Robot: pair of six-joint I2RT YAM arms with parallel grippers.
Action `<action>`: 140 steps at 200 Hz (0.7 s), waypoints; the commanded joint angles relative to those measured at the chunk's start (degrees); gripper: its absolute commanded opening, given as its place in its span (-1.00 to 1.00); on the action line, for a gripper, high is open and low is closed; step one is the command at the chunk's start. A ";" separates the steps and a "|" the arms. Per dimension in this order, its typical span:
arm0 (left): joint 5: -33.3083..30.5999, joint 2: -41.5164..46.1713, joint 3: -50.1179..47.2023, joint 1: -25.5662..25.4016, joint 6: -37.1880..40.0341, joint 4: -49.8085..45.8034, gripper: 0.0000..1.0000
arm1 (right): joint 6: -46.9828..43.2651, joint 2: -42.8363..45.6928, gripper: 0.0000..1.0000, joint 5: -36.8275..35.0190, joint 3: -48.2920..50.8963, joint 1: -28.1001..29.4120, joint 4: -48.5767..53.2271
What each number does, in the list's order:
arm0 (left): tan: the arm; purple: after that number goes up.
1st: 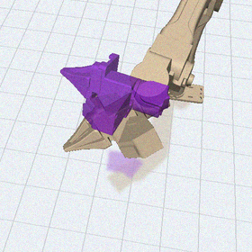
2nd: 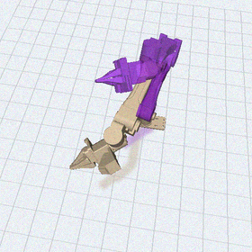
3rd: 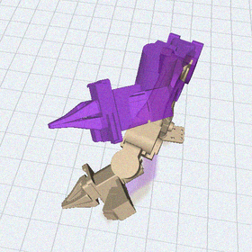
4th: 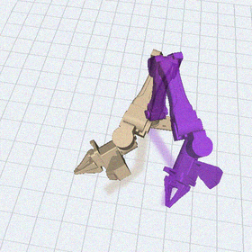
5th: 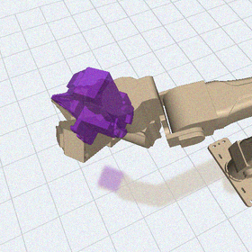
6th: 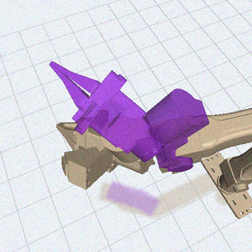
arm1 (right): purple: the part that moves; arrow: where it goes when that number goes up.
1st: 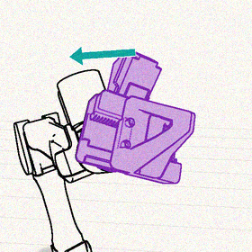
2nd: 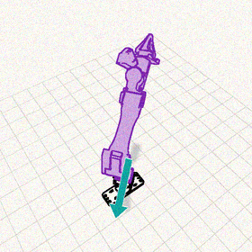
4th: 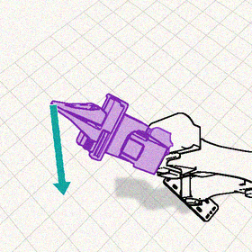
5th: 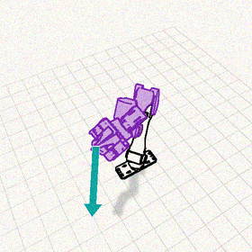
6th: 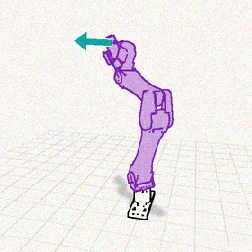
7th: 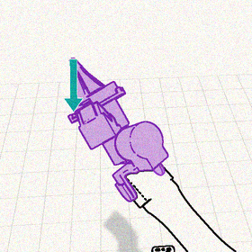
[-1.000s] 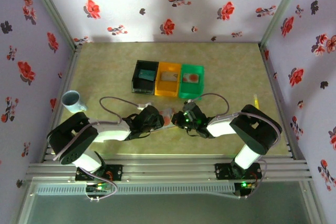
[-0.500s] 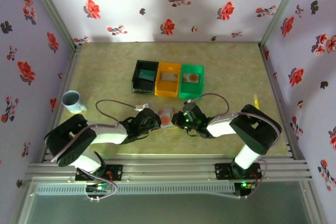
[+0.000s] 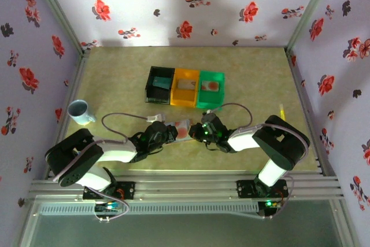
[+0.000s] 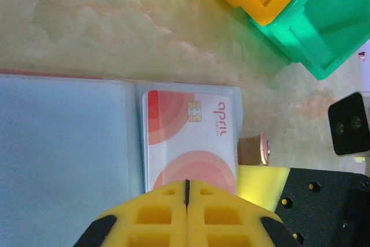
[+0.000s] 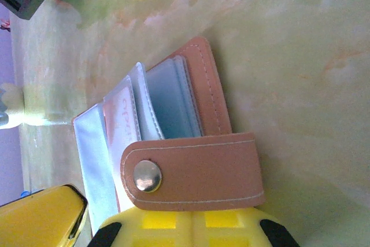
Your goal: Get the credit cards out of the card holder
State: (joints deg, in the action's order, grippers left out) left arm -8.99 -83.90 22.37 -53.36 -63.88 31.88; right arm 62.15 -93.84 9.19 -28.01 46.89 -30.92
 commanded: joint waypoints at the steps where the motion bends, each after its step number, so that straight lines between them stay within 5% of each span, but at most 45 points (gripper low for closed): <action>1: -0.09 0.15 0.48 -0.27 -0.34 -0.85 -0.84 | -0.56 0.84 -1.00 0.95 1.48 0.57 10.82; 40: 0.26 -0.75 0.83 -0.26 -0.99 -2.15 -0.83 | -6.36 8.22 -0.93 -3.13 -3.16 0.57 24.34; 140: 0.82 -2.23 4.12 0.35 -0.92 -6.53 -0.69 | -9.56 7.56 -0.94 -0.63 -10.14 -0.08 28.41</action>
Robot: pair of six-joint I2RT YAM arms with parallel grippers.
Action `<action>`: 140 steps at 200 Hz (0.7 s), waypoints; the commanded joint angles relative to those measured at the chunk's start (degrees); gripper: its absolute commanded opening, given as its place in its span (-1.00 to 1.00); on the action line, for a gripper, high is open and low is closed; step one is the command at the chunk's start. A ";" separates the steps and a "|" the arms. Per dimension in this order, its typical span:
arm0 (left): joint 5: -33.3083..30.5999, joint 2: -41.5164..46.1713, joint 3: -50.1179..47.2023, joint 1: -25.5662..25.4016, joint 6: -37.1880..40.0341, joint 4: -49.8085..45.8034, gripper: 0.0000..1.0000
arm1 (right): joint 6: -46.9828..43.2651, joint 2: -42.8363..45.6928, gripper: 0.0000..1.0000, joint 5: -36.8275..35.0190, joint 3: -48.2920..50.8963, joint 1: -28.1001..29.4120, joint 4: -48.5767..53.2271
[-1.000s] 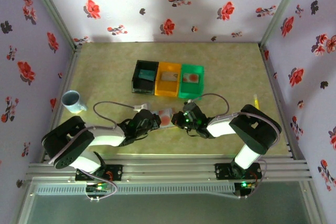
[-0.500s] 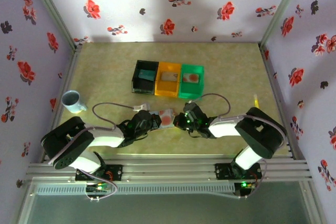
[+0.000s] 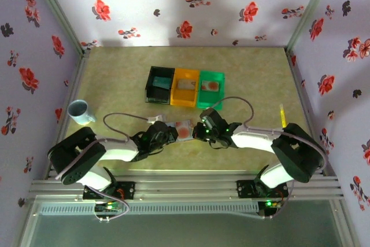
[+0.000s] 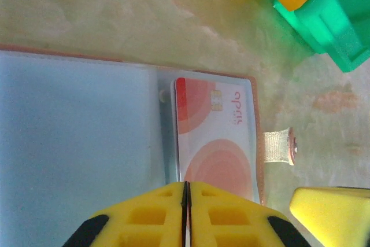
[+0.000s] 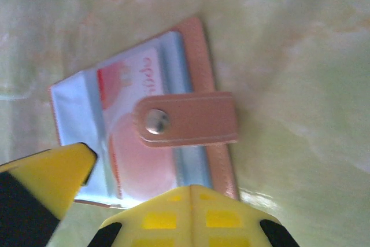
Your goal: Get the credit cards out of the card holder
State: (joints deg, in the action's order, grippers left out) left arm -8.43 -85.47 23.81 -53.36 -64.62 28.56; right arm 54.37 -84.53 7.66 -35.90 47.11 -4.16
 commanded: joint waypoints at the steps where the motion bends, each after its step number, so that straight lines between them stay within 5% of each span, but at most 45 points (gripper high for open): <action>1: 0.25 -0.66 2.79 0.36 -0.17 -3.40 -0.69 | -1.75 -1.76 -0.93 0.93 -2.33 -0.32 1.64; 140: 1.65 -3.79 8.88 2.78 1.43 -14.49 -0.51 | -1.73 -5.85 -1.00 1.90 -1.89 -1.68 -1.41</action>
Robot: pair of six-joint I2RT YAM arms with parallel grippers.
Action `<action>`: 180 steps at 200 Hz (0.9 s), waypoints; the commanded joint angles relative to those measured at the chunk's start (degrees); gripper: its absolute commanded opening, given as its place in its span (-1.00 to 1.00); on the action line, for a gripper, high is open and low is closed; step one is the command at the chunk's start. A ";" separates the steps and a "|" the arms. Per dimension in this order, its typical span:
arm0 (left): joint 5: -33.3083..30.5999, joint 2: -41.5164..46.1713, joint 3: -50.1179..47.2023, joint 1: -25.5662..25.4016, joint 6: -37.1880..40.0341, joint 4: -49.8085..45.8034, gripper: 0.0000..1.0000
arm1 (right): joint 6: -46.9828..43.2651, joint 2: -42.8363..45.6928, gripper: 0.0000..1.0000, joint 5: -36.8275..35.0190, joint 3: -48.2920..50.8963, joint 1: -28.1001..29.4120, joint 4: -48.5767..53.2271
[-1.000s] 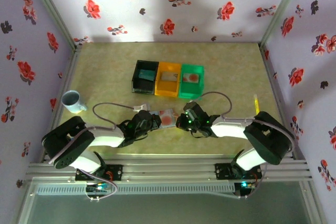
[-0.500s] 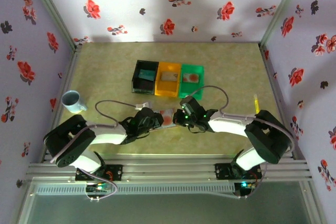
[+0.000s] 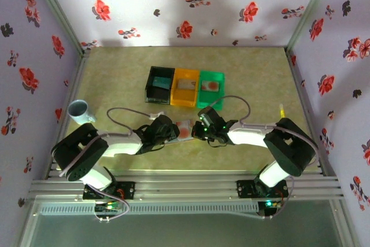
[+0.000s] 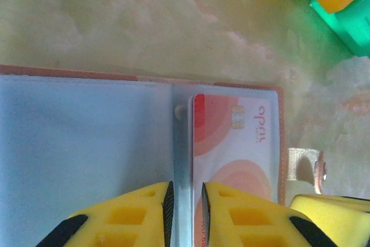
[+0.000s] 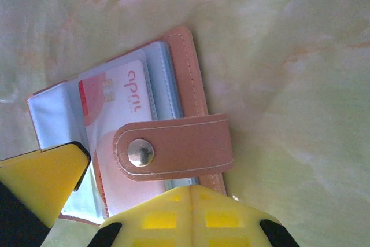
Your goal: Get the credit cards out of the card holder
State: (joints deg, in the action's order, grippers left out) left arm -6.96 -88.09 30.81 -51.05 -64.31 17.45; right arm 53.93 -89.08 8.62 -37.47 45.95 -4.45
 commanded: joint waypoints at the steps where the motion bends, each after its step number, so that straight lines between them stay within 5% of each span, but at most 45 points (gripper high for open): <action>1: 0.19 -1.14 1.89 0.49 1.12 -3.34 -0.51 | -1.33 -1.33 -1.00 0.95 -0.36 -0.56 -1.15; 180: 0.85 -2.78 3.75 0.55 1.23 -1.40 -0.51 | -0.41 -3.39 -1.00 2.09 0.78 -0.80 -3.90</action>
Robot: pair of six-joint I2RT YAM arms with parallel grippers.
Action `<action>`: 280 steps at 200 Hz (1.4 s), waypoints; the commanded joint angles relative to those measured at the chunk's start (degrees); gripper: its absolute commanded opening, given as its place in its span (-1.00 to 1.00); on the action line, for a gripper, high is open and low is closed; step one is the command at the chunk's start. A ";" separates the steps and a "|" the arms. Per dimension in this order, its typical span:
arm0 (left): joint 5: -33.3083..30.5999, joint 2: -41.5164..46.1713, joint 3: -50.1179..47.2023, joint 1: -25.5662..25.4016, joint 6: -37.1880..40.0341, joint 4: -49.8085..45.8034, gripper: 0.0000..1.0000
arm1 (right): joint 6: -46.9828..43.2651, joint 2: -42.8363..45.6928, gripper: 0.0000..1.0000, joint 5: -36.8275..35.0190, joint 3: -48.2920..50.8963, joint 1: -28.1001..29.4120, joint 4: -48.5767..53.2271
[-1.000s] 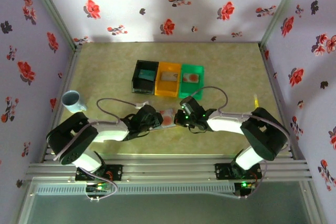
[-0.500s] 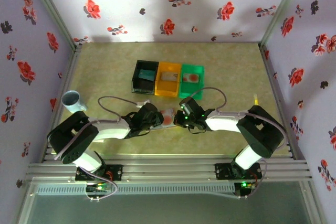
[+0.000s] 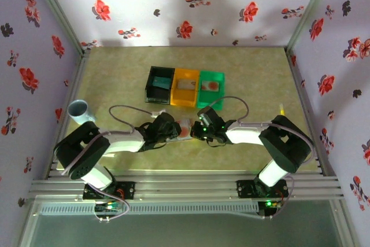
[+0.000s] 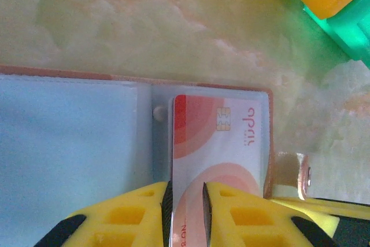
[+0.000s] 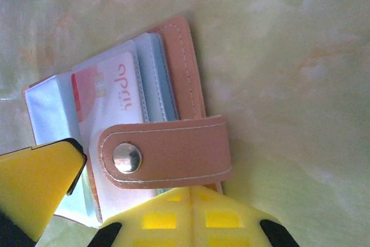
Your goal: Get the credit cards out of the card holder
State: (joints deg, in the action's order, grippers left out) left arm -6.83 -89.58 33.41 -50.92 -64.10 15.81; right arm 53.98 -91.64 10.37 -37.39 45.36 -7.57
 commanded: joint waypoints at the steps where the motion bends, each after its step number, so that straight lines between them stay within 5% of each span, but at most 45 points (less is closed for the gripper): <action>1: 0.74 -1.30 1.19 0.44 1.00 0.30 -0.50 | -0.45 -0.88 -1.00 0.35 0.67 -0.24 -0.77; 125: 1.47 -1.88 -0.55 0.42 1.50 4.71 -0.61 | -0.19 -1.31 -1.00 0.62 1.43 -0.22 -1.75; 280: 4.06 0.18 -9.37 0.46 0.52 26.60 -0.80 | 0.77 -1.71 -1.00 1.23 2.41 -0.19 -3.76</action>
State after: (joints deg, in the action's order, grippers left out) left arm -5.72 -90.74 24.67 -50.33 -63.94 35.77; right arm 54.19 -91.96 10.98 -35.92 45.32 -10.96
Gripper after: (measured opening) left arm 0.123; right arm 0.063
